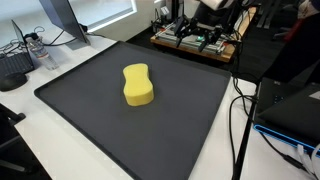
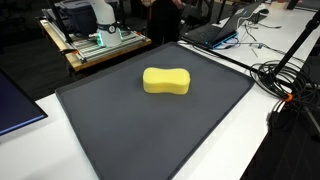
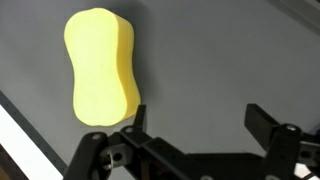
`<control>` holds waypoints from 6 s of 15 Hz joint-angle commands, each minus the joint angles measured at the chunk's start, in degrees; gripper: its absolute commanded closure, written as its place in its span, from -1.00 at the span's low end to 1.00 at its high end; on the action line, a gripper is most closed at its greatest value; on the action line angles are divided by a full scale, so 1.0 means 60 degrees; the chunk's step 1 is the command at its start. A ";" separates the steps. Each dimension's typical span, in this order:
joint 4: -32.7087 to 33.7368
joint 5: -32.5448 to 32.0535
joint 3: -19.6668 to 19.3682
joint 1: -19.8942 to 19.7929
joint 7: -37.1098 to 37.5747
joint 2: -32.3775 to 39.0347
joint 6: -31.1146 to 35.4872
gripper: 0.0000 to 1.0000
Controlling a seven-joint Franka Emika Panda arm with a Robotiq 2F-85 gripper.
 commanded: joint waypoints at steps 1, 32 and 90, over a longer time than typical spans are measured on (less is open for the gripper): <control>0.2171 0.0115 -0.0336 0.0306 0.0809 0.1687 -0.1434 -1.00; 0.9929 0.2701 -0.2864 0.0647 0.6591 0.6911 -0.4558 -1.00; 1.4459 0.6683 -0.0912 -0.6654 -0.2907 0.9896 -0.7138 -1.00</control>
